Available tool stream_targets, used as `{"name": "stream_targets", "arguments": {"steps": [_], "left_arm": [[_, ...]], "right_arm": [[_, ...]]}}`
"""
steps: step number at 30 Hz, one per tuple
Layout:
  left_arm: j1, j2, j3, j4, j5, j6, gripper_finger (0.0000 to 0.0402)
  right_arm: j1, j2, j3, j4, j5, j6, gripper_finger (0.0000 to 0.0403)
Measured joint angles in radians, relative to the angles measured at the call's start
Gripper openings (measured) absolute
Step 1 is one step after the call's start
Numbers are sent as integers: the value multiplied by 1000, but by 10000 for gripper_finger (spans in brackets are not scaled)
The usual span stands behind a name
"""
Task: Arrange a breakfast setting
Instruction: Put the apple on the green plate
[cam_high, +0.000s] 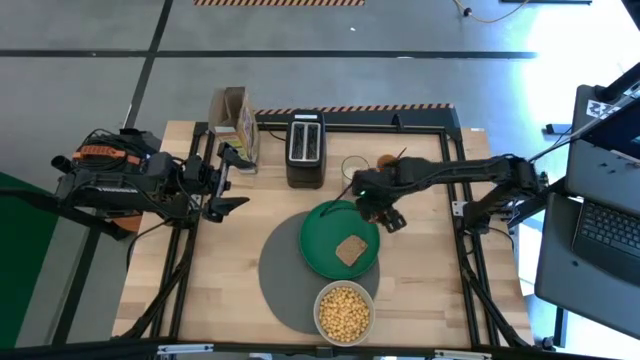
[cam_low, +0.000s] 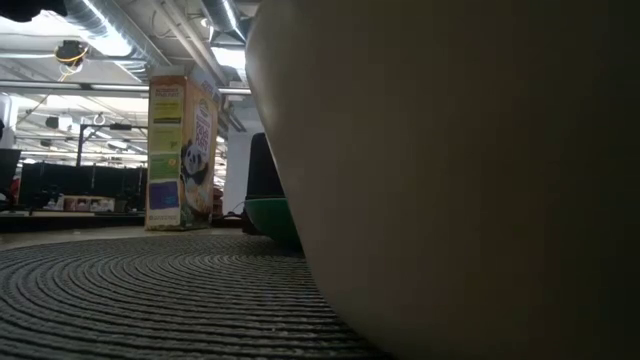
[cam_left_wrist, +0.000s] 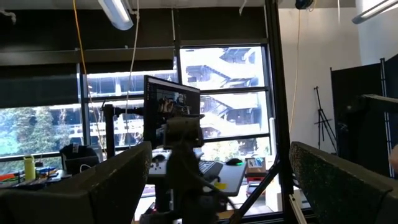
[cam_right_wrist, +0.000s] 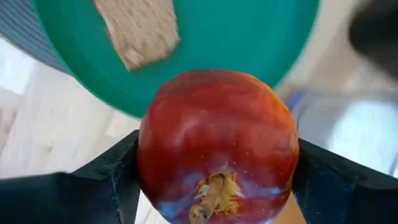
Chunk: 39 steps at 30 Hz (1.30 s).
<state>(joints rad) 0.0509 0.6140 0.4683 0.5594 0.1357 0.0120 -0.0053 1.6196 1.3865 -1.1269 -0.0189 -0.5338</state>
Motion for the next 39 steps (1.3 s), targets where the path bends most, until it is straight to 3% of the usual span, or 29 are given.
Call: {"name": "stream_targets", "arguments": {"steps": [7,15,28,39], "left_arm": [[0,0,0,4,0,-3,376],[0,0,0,-3,6,-3,376],[0,0,0,-2,6,-3,376],[0,0,0,-2,5,-2,376]], "right_arm": [[34,213,245,-93,-14,-102,302],[17,339,399,-71,-37,-213,300],[18,479,447,-71,-61,-312,303],[12,500,447,3,-82,-362,303]]}}
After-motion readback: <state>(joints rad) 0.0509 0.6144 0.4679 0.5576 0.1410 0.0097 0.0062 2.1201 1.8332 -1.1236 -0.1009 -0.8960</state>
